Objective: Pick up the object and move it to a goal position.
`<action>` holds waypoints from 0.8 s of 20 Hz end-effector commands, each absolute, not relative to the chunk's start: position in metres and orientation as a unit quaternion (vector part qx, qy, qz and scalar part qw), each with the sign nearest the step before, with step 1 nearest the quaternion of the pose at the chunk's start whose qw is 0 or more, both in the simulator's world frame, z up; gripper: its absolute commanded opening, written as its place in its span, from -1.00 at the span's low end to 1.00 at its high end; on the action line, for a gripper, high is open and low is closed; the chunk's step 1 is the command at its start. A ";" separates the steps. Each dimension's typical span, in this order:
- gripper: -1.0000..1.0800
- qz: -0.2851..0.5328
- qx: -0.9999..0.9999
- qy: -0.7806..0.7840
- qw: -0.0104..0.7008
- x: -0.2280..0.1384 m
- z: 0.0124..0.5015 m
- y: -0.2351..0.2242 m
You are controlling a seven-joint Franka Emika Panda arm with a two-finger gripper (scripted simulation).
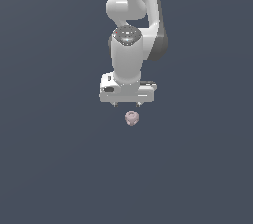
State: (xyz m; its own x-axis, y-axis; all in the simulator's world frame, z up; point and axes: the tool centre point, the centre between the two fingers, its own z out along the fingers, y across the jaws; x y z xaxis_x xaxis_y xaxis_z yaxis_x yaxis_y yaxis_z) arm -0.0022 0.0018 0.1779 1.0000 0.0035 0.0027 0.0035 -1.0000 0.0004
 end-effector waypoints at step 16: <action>0.92 -0.005 1.000 -0.005 0.012 -0.003 0.181 -0.024</action>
State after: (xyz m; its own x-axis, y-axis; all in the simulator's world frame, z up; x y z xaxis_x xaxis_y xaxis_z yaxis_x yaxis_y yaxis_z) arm -0.0024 -0.0248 0.1824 0.9998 -0.0151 -0.0098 -0.0149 -0.9996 0.0234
